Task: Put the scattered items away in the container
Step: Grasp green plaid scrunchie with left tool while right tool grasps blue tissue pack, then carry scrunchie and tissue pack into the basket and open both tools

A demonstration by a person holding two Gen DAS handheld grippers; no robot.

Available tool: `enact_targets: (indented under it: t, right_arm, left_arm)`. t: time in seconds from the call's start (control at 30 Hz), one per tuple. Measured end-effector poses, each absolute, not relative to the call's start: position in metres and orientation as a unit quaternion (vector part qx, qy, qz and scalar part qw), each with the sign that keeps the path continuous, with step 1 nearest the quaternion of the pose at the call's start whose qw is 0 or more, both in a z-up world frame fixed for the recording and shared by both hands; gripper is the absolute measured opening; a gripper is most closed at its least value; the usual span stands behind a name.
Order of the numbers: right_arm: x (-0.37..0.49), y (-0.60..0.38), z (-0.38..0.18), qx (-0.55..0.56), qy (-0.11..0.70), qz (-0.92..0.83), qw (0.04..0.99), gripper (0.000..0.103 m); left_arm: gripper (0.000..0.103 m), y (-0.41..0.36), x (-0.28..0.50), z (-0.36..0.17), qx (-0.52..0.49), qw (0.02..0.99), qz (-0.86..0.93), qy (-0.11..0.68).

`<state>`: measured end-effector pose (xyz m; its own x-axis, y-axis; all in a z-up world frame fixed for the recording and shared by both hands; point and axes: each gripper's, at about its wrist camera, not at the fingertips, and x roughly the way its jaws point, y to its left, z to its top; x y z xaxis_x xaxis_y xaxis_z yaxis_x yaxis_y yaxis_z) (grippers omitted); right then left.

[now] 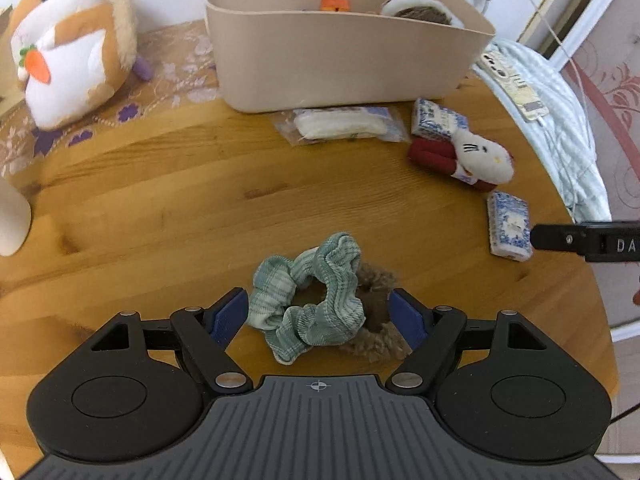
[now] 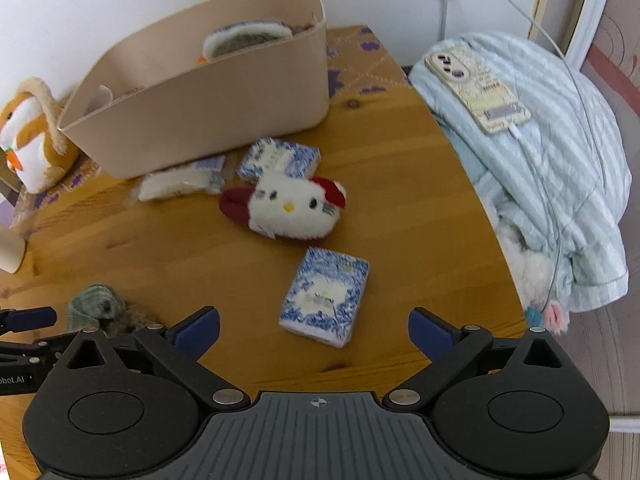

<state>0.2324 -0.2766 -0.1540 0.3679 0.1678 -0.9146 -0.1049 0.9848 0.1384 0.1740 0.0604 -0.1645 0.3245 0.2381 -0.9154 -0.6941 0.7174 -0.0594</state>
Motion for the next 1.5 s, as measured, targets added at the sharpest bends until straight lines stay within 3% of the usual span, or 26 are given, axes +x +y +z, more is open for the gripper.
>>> enact_targets:
  t: [0.47,0.7,0.77,0.87,0.9,0.93,1.03,1.1,1.13,1.17,1.5]
  right_arm:
    - [0.258,-0.267,-0.188,0.042,0.584,0.054,0.809,0.102]
    - [0.27,-0.265,-0.2,0.041,0.592,0.025,0.805,0.101]
    - [0.273,-0.263,-0.202,0.038,0.594,0.022,0.803,0.096]
    - [0.276,-0.26,-0.205,0.029,0.593,0.017,0.805,0.092]
    - [0.276,-0.259,-0.205,0.023,0.59,0.017,0.807,0.091]
    - [0.277,-0.258,-0.205,0.016,0.587,0.016,0.809,0.088]
    - [0.276,-0.255,-0.204,-0.002,0.579,0.013,0.815,0.074]
    - [0.275,-0.256,-0.202,-0.003,0.572,0.014,0.82,0.062]
    - [0.276,-0.256,-0.201,-0.003,0.57,0.013,0.822,0.05]
    - [0.277,-0.256,-0.199,-0.001,0.569,0.012,0.822,0.045]
    - [0.27,-0.253,-0.198,0.018,0.576,0.01,0.817,0.043]
  left_arm:
    - [0.078,0.086,0.172,-0.183,-0.27,0.749,0.326,0.509]
    - [0.061,0.093,0.173,-0.19,-0.274,0.749,0.322,0.51]
    - [0.058,0.095,0.174,-0.191,-0.272,0.752,0.317,0.51]
    - [0.045,0.096,0.174,-0.194,-0.27,0.753,0.312,0.512]
    - [0.037,0.097,0.174,-0.195,-0.273,0.754,0.31,0.511]
    - [0.027,0.098,0.173,-0.196,-0.279,0.754,0.308,0.508]
    - [0.018,0.102,0.17,-0.196,-0.292,0.755,0.307,0.5]
    - [0.016,0.102,0.169,-0.196,-0.291,0.757,0.306,0.498]
    - [0.015,0.102,0.169,-0.195,-0.29,0.758,0.305,0.498]
    - [0.014,0.101,0.169,-0.195,-0.288,0.759,0.305,0.497]
    - [0.012,0.095,0.165,-0.187,-0.271,0.773,0.299,0.49]
